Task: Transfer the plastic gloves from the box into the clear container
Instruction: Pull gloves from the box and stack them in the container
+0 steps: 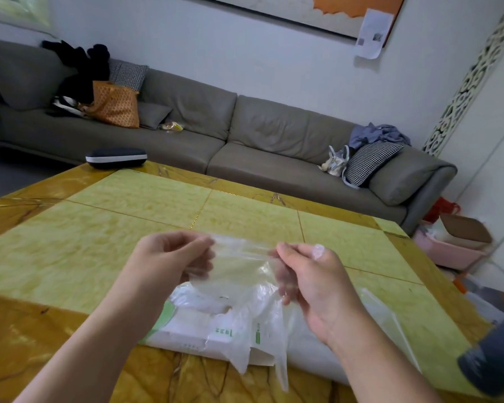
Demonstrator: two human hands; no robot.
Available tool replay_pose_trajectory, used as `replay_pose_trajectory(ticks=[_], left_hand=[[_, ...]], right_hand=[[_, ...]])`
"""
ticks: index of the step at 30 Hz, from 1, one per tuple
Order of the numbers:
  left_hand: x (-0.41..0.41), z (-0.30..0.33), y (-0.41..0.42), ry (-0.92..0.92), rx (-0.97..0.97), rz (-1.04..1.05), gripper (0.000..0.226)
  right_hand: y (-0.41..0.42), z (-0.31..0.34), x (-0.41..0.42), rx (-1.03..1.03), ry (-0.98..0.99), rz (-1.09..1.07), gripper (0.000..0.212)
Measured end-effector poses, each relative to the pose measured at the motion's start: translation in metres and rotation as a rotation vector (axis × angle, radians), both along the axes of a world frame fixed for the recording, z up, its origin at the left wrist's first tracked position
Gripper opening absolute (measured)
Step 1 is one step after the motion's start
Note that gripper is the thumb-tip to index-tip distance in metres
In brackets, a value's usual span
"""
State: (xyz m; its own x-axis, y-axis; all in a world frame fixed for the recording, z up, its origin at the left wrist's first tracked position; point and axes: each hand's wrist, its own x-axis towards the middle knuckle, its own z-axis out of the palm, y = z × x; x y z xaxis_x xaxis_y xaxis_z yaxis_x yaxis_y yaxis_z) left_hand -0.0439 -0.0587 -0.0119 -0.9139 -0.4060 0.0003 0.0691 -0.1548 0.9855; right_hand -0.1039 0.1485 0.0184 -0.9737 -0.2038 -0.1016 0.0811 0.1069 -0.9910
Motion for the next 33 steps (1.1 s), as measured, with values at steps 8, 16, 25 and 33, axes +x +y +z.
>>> replay_pose_trajectory(ticks=[8, 16, 25, 33], left_hand=[[0.012, 0.027, 0.024, 0.046, -0.349, -0.164, 0.009], [0.017, 0.034, 0.036, -0.041, -0.38, -0.41, 0.041], [-0.008, 0.023, 0.059, -0.083, -0.531, -0.418, 0.007], [-0.045, 0.068, 0.123, 0.26, -1.355, -0.048, 0.021]], right_hand=[[0.033, 0.035, 0.009, 0.449, 0.245, 0.419, 0.087], [0.03, 0.033, 0.007, 0.343, 0.214, 0.386, 0.012], [0.087, 0.03, 0.0, 0.309, 0.027, 0.348, 0.031], [0.141, 0.02, -0.034, 0.32, 0.251, -0.024, 0.017]])
